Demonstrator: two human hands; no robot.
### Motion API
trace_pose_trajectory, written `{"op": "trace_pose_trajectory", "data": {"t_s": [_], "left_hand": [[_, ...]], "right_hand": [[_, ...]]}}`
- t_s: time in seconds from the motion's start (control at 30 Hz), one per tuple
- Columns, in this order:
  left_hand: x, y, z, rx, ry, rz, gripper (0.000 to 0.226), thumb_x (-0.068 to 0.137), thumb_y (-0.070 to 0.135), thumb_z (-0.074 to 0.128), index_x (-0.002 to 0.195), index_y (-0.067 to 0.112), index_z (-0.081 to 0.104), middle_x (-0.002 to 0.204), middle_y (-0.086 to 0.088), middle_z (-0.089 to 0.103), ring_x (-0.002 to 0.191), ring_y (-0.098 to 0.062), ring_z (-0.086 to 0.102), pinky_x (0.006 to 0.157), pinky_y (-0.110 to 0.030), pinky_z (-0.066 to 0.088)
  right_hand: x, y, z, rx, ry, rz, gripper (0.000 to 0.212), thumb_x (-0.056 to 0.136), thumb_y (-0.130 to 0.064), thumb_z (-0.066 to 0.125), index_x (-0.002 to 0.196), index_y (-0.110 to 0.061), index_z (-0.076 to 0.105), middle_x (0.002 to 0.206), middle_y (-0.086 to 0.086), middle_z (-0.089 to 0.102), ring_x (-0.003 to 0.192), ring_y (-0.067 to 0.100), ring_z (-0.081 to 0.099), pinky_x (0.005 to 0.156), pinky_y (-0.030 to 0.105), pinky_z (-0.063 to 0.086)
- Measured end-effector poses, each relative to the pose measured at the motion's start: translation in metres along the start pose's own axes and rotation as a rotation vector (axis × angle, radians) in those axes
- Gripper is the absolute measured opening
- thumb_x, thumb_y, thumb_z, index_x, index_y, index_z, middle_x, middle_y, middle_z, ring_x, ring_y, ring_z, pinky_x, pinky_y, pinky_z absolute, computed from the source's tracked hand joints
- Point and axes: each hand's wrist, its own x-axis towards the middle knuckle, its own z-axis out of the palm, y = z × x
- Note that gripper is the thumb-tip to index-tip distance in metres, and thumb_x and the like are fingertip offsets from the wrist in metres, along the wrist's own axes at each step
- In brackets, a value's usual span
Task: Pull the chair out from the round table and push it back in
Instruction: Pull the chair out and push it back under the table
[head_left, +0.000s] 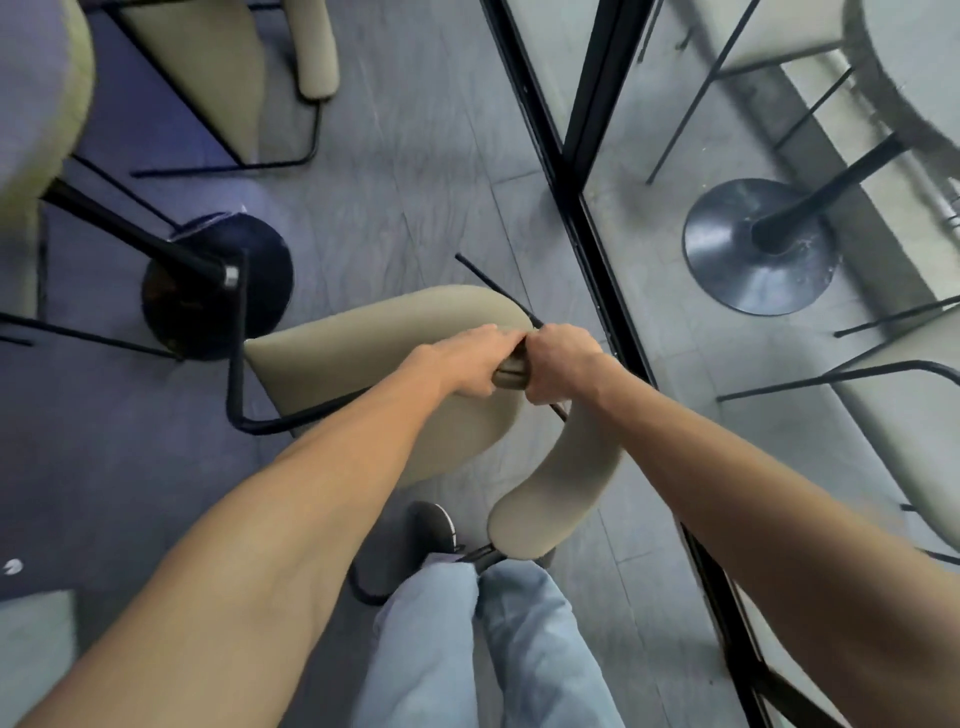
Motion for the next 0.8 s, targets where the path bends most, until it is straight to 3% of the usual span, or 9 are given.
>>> {"op": "trace_pose_trajectory", "data": {"t_s": [0.17, 0.33, 0.47, 0.53, 0.6, 0.7, 0.8], "left_hand": [[0.009, -0.031, -0.048, -0.054, -0.042, -0.035, 0.068, 0.07, 0.014, 0.059, 0.13, 0.038, 0.038, 0.102, 0.002, 0.057, 0.089, -0.025, 0.061, 0.078, -0.045, 0.054], [0.024, -0.076, -0.094, -0.12, -0.054, -0.063, 0.072, 0.065, 0.019, 0.053, 0.129, 0.047, 0.036, 0.114, 0.008, 0.062, 0.102, -0.023, 0.063, 0.084, -0.046, 0.054], [0.035, -0.111, -0.128, -0.16, -0.004, -0.081, 0.071, 0.062, 0.021, 0.048, 0.124, 0.055, 0.038, 0.118, 0.012, 0.062, 0.109, -0.022, 0.063, 0.087, -0.049, 0.054], [0.033, -0.128, -0.149, -0.155, 0.038, -0.096, 0.072, 0.066, 0.016, 0.05, 0.127, 0.051, 0.039, 0.124, 0.01, 0.061, 0.112, -0.021, 0.062, 0.089, -0.047, 0.053], [0.03, -0.145, -0.171, -0.112, 0.105, -0.126, 0.072, 0.073, 0.008, 0.053, 0.132, 0.047, 0.04, 0.128, 0.008, 0.059, 0.112, -0.023, 0.061, 0.091, -0.047, 0.051], [0.034, -0.172, -0.19, -0.038, 0.289, -0.182, 0.072, 0.078, 0.001, 0.059, 0.139, 0.037, 0.043, 0.123, 0.001, 0.058, 0.113, -0.029, 0.059, 0.094, -0.045, 0.047], [0.041, -0.19, -0.201, 0.055, 0.401, -0.279, 0.067, 0.078, -0.004, 0.064, 0.136, 0.024, 0.047, 0.119, -0.004, 0.058, 0.113, -0.03, 0.056, 0.095, -0.041, 0.043]], "right_hand": [[0.035, -0.007, -0.052, -0.079, -0.016, -0.021, 0.036, 0.078, -0.029, 0.058, 0.111, -0.016, 0.063, 0.085, 0.0, 0.053, 0.081, 0.025, 0.062, 0.07, 0.03, 0.049], [0.079, -0.017, -0.103, -0.117, -0.023, -0.018, 0.032, 0.081, -0.029, 0.056, 0.109, -0.015, 0.063, 0.09, 0.002, 0.056, 0.082, 0.025, 0.059, 0.072, 0.03, 0.047], [0.114, -0.026, -0.132, -0.112, 0.01, 0.012, 0.033, 0.086, -0.023, 0.059, 0.118, -0.015, 0.062, 0.114, 0.004, 0.066, 0.105, 0.025, 0.066, 0.079, 0.032, 0.047], [0.133, -0.03, -0.147, -0.092, 0.056, 0.016, 0.034, 0.088, -0.017, 0.059, 0.121, -0.012, 0.059, 0.118, 0.006, 0.066, 0.109, 0.027, 0.065, 0.082, 0.034, 0.049], [0.156, -0.035, -0.16, -0.048, 0.132, 0.02, 0.031, 0.09, -0.011, 0.057, 0.121, -0.011, 0.056, 0.116, 0.007, 0.066, 0.106, 0.03, 0.066, 0.076, 0.036, 0.046], [0.182, -0.044, -0.172, 0.036, 0.293, 0.022, 0.026, 0.095, -0.01, 0.055, 0.12, -0.011, 0.049, 0.11, 0.009, 0.066, 0.097, 0.034, 0.067, 0.067, 0.038, 0.038], [0.209, -0.052, -0.173, 0.149, 0.409, 0.026, 0.026, 0.095, -0.013, 0.056, 0.119, -0.012, 0.046, 0.114, 0.008, 0.063, 0.097, 0.037, 0.059, 0.071, 0.041, 0.038]]}}
